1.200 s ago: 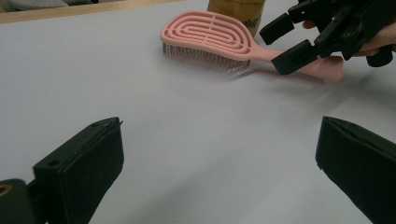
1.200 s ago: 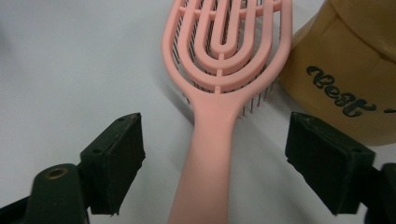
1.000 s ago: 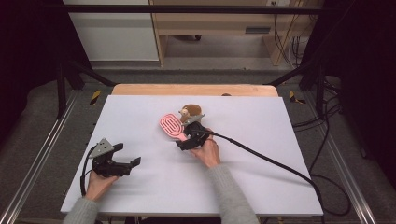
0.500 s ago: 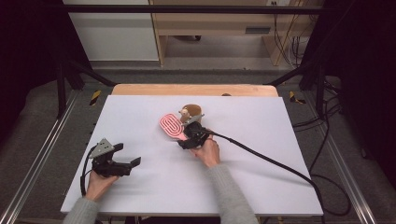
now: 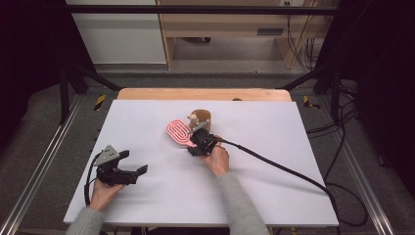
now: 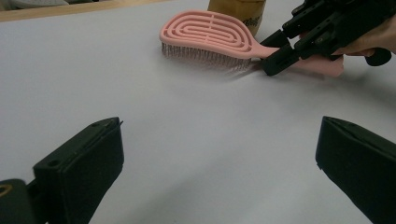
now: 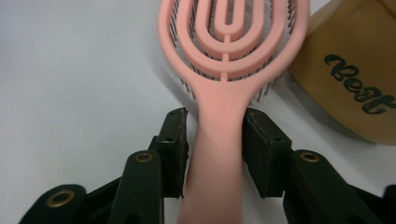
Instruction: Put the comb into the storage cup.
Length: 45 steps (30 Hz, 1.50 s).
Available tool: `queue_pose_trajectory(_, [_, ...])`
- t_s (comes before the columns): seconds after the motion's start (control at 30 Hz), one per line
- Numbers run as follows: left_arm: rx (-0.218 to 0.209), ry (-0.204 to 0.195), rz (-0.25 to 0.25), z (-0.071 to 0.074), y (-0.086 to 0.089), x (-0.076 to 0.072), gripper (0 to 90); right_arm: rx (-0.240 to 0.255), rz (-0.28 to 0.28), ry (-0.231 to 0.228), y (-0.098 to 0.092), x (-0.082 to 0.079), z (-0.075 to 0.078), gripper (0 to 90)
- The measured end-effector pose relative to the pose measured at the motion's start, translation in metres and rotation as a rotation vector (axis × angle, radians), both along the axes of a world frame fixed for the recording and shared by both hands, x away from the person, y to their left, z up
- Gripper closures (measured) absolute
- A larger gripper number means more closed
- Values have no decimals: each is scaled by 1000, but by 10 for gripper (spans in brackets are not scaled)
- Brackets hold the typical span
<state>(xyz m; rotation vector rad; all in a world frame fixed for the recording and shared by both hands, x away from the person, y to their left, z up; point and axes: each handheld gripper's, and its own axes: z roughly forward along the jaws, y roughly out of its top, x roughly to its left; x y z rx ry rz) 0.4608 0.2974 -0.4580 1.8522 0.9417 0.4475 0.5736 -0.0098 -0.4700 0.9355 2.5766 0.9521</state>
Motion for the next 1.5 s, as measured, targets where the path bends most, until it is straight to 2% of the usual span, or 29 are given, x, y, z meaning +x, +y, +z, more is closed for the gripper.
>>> queue_pose_trajectory(0.23, [0,0,-2,0,0,0,10,-12,-21,2,2,1,1,686])
queue_pose_trajectory(0.47, [-1,2,-2,0,0,0,10,-5,-37,23,2,2,2,694])
queue_pose_trajectory(0.7, [-3,2,-3,0,0,0,10,-7,-42,21,2,1,2,697])
queue_pose_trajectory(1.07, [-3,3,-3,0,0,0,10,-13,-31,23,0,-2,8,701])
queue_pose_trajectory(1.5, [-4,3,-2,0,0,0,10,-10,-6,3,-2,-13,18,702])
